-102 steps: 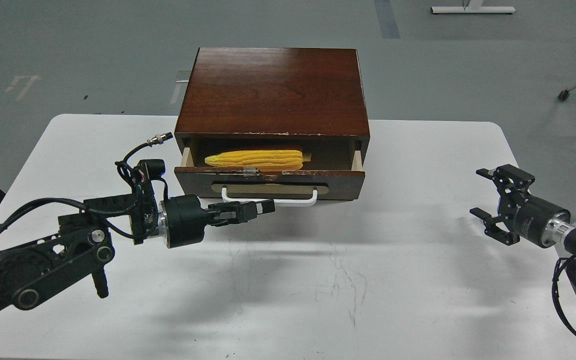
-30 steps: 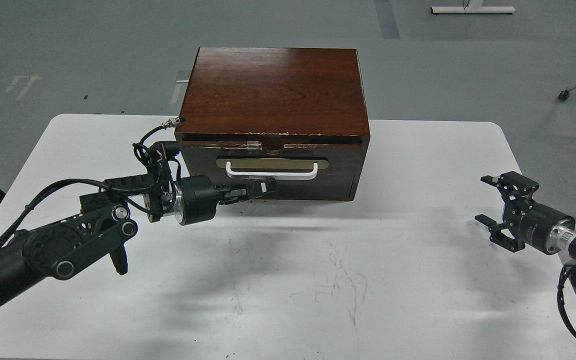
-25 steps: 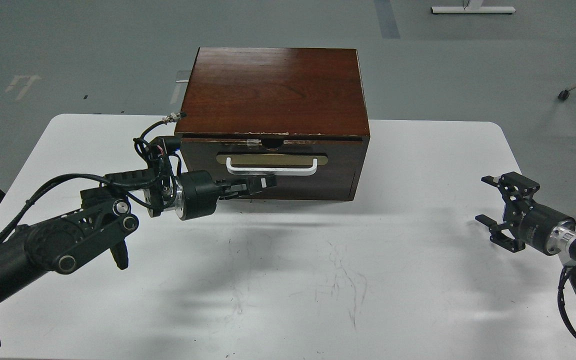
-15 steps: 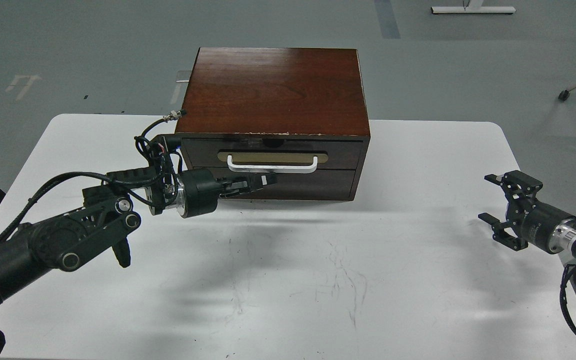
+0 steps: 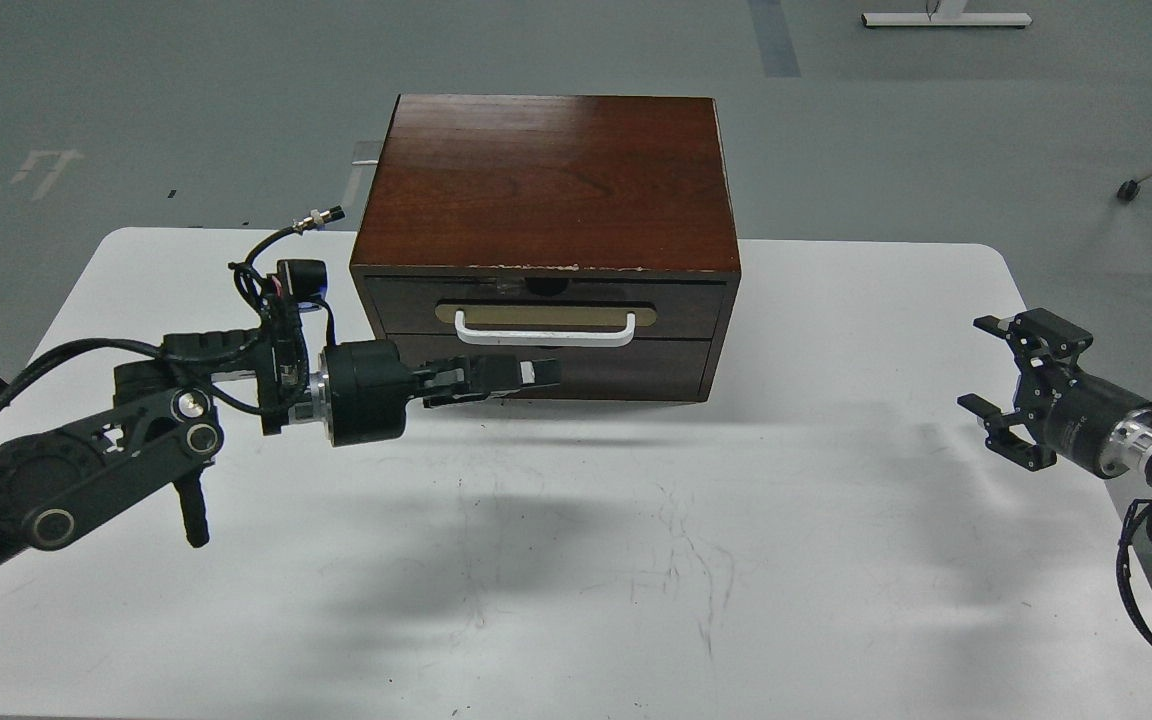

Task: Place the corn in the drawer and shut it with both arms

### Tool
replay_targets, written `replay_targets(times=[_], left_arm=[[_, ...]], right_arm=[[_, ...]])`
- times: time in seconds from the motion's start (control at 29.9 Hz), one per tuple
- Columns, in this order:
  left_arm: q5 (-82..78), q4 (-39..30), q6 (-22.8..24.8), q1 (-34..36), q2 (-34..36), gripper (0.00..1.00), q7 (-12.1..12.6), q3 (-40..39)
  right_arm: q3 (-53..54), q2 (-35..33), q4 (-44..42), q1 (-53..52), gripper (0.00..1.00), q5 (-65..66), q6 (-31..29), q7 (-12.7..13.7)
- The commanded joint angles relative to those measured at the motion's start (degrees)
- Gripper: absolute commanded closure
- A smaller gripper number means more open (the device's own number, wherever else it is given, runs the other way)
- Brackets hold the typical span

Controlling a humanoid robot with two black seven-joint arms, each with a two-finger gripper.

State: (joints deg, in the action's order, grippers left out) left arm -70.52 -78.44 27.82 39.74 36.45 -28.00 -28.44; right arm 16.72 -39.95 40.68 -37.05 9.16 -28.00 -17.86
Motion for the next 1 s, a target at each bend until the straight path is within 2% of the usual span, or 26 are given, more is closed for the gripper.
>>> replay_targets(times=[0.0, 0.07, 0.1, 0.17, 0.23, 0.27, 0.33, 0.43, 0.47, 0.5, 0.53, 0.6, 0.97], left_arm=[[8.7, -0.6, 0.2, 0.0, 1.4, 0.12, 0.0, -4.4], [15.4, 3.2, 0.2, -0.4, 1.2, 0.04, 0.0, -7.9], [17.2, 5.3, 0.2, -0.4, 1.0, 0.03, 0.0, -8.8], [21.6, 15.3, 0.2, 0.8, 0.6, 0.03, 0.0, -10.2], [22.7, 21.2, -1.4, 2.3, 0.0, 0.02, 0.0, -10.2], [24.2, 26.8, -2.9, 4.3, -1.6, 0.02, 0.0, -10.0], [29.0, 33.6, -2.9, 5.4, -4.6, 0.02, 0.0, -10.0], [41.8, 39.6, -2.2, 4.8, -5.5, 0.02, 0.0, -9.4], [44.7, 40.3, -2.2, 4.5, -5.5, 0.02, 0.0, -9.4], [47.3, 40.8, -2.3, 4.2, -5.5, 0.02, 1.4, -9.4], [51.8, 41.4, -2.2, 3.6, -5.3, 0.02, 3.8, -9.4], [55.6, 41.5, -2.2, 3.0, -4.7, 0.02, 5.6, -9.4], [57.1, 41.5, -2.6, 1.1, -5.1, 0.02, 5.7, -9.4]], right_arm=[[4.3, 0.3, 0.1, -1.2, 0.04, 0.0, 0.0, -0.1], [6.7, 1.4, 0.4, -1.4, 0.04, 0.0, 0.0, -0.7], [7.4, 2.0, 0.5, -1.5, 0.04, 0.0, 0.0, -1.6], [8.7, 3.2, 0.6, -2.1, 0.04, 0.0, 0.0, -7.4], [8.8, 3.7, 0.6, -2.8, 0.04, 0.0, 0.0, -10.1], [8.8, 4.4, 0.5, -3.3, 0.04, 0.0, 0.0, -10.1], [8.9, 5.9, 0.5, -3.3, 0.04, 0.0, 0.0, -10.1], [8.9, 8.4, 0.5, -3.3, 0.04, 0.0, 0.0, -10.1], [9.0, 8.7, 0.5, -3.3, 0.04, 0.0, 0.0, -10.1], [9.1, 9.0, 0.5, -3.3, 0.04, -0.1, 0.0, -10.1], [9.1, 9.4, 0.5, -3.3, 0.04, -0.2, 0.0, -10.1], [9.1, 10.3, 0.4, -3.1, 0.04, -0.2, 0.0, -10.1], [9.0, 11.3, 1.1, -2.7, 0.0, -0.5, 0.2, -10.1]])
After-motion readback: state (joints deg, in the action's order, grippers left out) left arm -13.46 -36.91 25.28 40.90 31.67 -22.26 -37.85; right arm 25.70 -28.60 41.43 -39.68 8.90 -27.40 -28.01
